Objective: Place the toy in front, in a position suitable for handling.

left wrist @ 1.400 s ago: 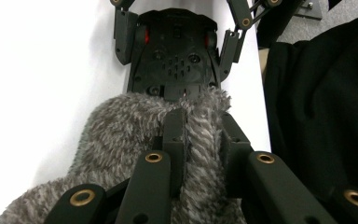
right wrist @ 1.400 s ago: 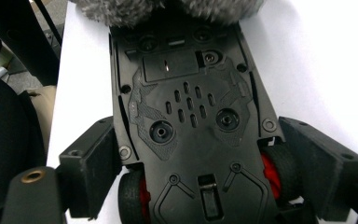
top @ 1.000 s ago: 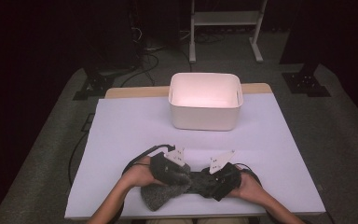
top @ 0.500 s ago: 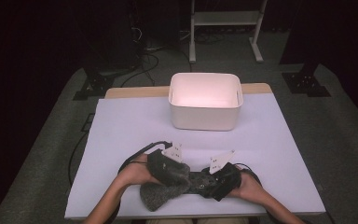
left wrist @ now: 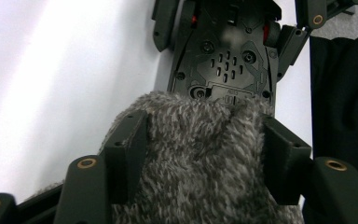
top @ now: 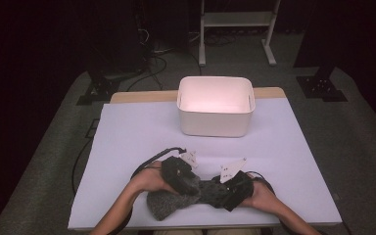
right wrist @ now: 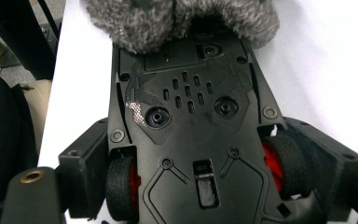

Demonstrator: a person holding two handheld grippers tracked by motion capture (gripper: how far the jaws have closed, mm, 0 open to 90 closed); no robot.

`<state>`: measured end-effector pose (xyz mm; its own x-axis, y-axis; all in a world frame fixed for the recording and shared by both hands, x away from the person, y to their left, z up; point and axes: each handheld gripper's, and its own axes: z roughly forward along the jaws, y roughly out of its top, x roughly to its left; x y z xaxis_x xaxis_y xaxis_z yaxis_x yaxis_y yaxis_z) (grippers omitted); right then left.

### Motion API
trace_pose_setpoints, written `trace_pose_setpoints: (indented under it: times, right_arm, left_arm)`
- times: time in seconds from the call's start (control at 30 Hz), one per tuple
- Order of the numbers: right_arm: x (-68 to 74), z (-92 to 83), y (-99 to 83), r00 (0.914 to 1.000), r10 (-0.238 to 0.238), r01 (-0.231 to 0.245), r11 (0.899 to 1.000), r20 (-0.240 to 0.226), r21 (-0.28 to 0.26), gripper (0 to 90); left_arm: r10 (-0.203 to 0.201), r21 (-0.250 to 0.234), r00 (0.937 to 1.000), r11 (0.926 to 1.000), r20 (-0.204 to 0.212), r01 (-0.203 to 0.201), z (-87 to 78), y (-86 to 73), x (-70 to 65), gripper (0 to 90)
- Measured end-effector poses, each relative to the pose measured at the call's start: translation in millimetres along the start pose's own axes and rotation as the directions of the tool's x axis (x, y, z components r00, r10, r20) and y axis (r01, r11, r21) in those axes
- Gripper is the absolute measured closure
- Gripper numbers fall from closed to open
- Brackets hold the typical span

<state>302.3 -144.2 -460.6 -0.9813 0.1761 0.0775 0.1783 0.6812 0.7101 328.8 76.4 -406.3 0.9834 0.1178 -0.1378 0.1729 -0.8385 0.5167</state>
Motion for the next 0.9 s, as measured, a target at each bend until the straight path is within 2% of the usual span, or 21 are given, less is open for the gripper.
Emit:
trace_pose_setpoints:
  times: [0.17,0.23,0.27,0.3,0.37,0.43,0.57,0.73,0.8,0.9]
  right_arm:
    - [0.4,0.5,0.2,0.9999,-0.007,0.007,1.000,0.008,0.001,15.5]
    - [0.7,0.5,0.6,1.0000,-0.003,0.003,1.000,0.009,0.002,15.5]
    - [1.4,0.7,1.0,0.9999,0.010,-0.010,1.000,0.006,0.000,15.4]
    - [1.4,0.8,1.5,1.0000,0.003,-0.003,1.000,0.006,0.005,15.5]
    - [-0.1,0.5,3.9,0.9999,-0.016,0.016,1.000,0.001,0.024,16.4]
    - [0.6,1.0,6.6,0.9998,-0.018,0.019,0.999,-0.009,0.027,16.9]
    - [0.9,5.0,11.4,0.9994,-0.023,0.024,0.999,-0.025,0.034,16.9]
    - [0.6,11.0,16.5,0.9980,-0.056,0.057,0.998,-0.032,0.038,20.5]
    - [0.9,10.5,16.3,0.9976,-0.065,0.066,0.997,-0.024,0.039,22.1]
    - [0.6,10.6,15.0,0.9985,-0.054,0.054,0.998,-0.010,0.023,22.3]
  left_arm:
    - [0.027,-0.008,0.9993,0.9996,-0.027,-0.027,-2.0,-0.3,-3.1,46.4]
    - [0.037,-0.016,0.9964,0.9991,-0.076,-0.038,-4.5,0.4,-4.9,59.1]
    - [0.037,-0.017,0.9964,0.9991,-0.077,-0.038,-4.3,0.4,-5.4,61.6]
    - [0.038,-0.016,0.9959,0.9991,-0.082,-0.040,-4.6,0.6,-5.8,61.9]
    - [0.056,-0.018,0.9942,0.9981,-0.092,-0.058,-5.5,1.0,-7.4,69.9]
    - [0.071,-0.014,0.9921,0.9972,-0.103,-0.073,-6.3,1.3,-10.1,71.3]
    - [0.075,-0.017,0.9938,0.9969,-0.083,-0.077,-9.6,-1.3,-10.0,73.3]
    - [0.069,-0.030,0.9956,0.9970,-0.063,-0.071,-15.6,-7.2,-7.5,74.2]
    - [0.063,-0.042,0.9956,0.9969,-0.070,-0.066,-21.9,-10.3,-6.1,74.3]
    - [0.048,-0.063,0.9947,0.9965,-0.091,-0.054,-36.2,-15.4,-3.5,74.2]
